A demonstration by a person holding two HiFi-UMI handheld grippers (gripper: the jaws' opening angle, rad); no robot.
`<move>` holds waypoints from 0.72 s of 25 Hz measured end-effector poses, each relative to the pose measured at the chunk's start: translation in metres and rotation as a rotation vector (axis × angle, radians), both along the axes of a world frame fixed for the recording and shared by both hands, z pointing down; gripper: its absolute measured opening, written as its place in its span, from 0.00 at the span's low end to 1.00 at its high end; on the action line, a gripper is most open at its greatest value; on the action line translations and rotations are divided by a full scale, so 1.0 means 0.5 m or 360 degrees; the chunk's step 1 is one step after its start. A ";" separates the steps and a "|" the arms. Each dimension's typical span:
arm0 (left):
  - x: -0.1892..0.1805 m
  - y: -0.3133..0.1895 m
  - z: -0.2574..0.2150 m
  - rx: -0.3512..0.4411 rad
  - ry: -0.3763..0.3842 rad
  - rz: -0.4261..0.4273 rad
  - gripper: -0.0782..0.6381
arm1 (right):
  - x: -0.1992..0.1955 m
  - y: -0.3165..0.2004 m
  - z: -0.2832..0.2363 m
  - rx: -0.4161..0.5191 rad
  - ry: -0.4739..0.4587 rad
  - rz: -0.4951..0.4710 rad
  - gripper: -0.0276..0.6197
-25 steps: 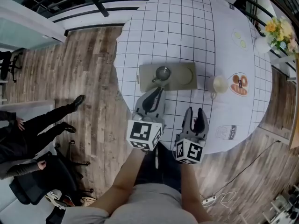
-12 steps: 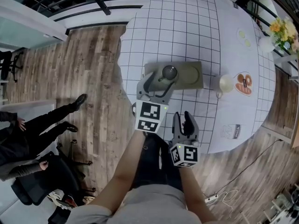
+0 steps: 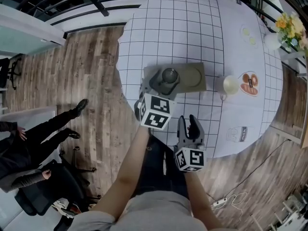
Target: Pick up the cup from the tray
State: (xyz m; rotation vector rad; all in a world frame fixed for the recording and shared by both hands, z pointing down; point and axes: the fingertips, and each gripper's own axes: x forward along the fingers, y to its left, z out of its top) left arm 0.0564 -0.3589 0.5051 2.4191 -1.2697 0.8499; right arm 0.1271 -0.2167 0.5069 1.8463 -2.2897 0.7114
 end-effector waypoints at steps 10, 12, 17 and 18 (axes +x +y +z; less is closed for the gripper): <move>0.015 -0.006 0.027 -0.0072 -0.0091 0.0030 0.56 | 0.023 -0.005 0.010 -0.0021 0.0024 0.0026 0.27; 0.012 -0.010 0.029 -0.0071 -0.0100 0.0010 0.55 | 0.027 -0.006 0.013 -0.0029 0.0027 0.0031 0.27; 0.012 -0.017 0.031 -0.0065 -0.0090 0.0003 0.49 | 0.043 -0.008 0.022 -0.0047 0.0029 0.0060 0.27; 0.013 -0.018 0.030 -0.0063 -0.0088 0.0008 0.49 | 0.045 -0.009 0.023 -0.0048 0.0028 0.0065 0.27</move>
